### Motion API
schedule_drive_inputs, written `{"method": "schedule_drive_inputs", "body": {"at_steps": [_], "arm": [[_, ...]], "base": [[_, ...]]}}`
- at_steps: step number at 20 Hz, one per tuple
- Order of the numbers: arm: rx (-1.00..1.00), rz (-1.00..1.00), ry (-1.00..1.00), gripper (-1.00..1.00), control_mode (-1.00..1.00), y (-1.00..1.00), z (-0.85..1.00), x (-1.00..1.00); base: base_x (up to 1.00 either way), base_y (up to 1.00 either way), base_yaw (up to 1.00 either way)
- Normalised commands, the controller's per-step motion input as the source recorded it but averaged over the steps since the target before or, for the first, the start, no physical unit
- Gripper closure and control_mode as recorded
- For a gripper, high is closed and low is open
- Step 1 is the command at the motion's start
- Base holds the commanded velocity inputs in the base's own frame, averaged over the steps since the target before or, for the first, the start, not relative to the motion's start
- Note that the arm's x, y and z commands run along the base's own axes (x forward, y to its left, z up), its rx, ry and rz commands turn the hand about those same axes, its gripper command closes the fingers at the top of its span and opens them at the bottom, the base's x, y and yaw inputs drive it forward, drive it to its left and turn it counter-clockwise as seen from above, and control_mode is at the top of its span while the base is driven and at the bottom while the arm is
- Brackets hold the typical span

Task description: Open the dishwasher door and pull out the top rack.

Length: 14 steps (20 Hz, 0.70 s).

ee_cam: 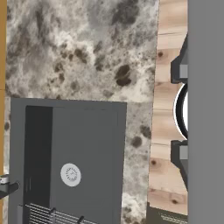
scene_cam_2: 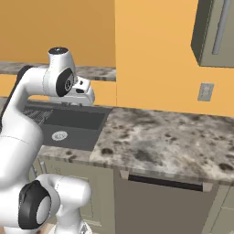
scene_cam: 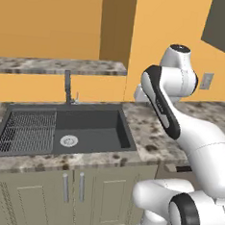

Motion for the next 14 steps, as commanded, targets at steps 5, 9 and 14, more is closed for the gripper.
{"method": "schedule_drive_inputs", "body": {"at_steps": [5, 9, 14], "arm": [[0.0, 0.0, 0.0, -1.0, 1.0, 0.0, 0.0, 0.0], [0.0, 0.0, 0.0, -1.0, 1.0, 0.0, 0.0, 0.0], [0.0, 0.0, 0.0, -1.0, 1.0, 0.0, 0.0, 0.0]], "base": [[0.0, -0.01, -0.15], [0.0, -0.02, -0.36], [0.0, 0.0, -0.4]]}}
